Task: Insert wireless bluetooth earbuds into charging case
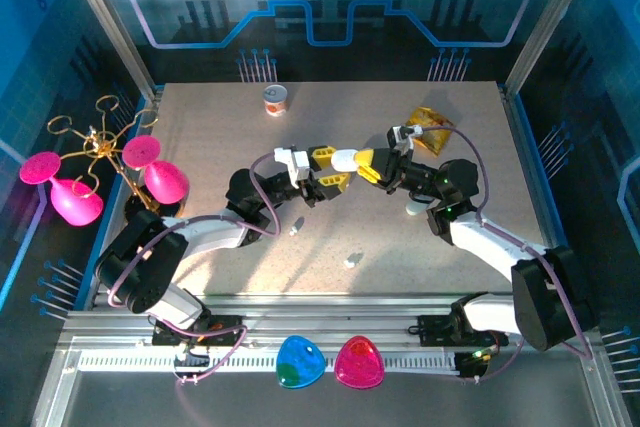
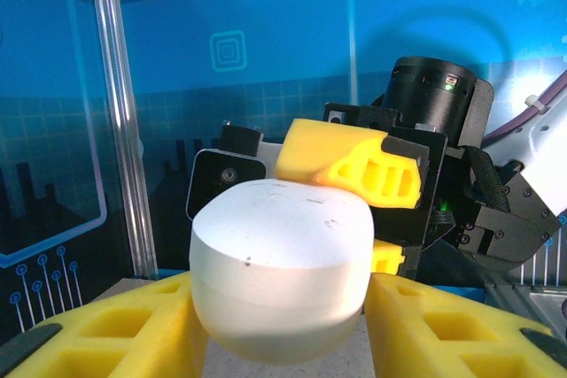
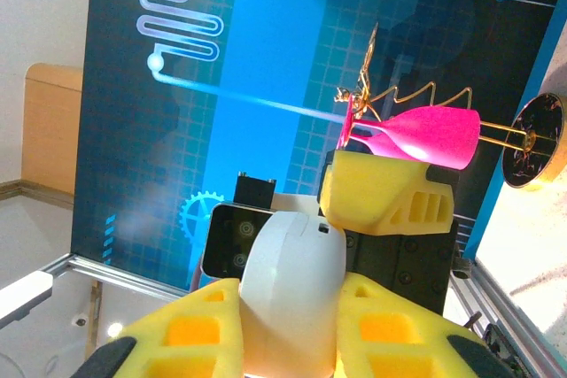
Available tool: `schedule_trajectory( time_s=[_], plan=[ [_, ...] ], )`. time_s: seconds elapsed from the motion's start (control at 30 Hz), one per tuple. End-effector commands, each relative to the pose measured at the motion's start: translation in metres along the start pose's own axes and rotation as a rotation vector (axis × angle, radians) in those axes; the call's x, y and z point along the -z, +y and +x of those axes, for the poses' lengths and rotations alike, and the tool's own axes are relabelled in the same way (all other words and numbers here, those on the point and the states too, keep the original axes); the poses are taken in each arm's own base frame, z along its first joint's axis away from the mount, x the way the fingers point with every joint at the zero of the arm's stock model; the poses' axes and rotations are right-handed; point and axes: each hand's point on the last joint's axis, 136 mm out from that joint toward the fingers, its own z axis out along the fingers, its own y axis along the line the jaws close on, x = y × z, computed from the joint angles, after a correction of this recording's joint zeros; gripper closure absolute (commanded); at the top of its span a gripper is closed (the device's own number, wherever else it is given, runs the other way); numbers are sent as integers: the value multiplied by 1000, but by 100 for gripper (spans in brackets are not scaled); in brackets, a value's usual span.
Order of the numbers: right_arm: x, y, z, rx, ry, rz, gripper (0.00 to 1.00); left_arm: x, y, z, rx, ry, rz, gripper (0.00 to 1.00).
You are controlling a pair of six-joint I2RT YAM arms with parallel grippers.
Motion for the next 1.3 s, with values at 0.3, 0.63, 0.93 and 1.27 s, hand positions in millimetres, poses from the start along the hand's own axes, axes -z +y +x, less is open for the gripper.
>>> schedule_trajectory(
  time_s=[0.3,0.63,0.93,1.27],
  plan=[
    [1,-6,-2,11,-13,7,87,-7,-13,-10,-20,-31,76,50],
    [1,-9,-2,14,-12,17,87,-6,-13,-10,1,-29,75,50],
    [2,-9,-1,17,-15,19,87,-6,-15,-8,8,-24,84,58],
    [8,-2,-6,119,-53,32,43,-5,-9,1,39,-7,61,71]
  ],
)
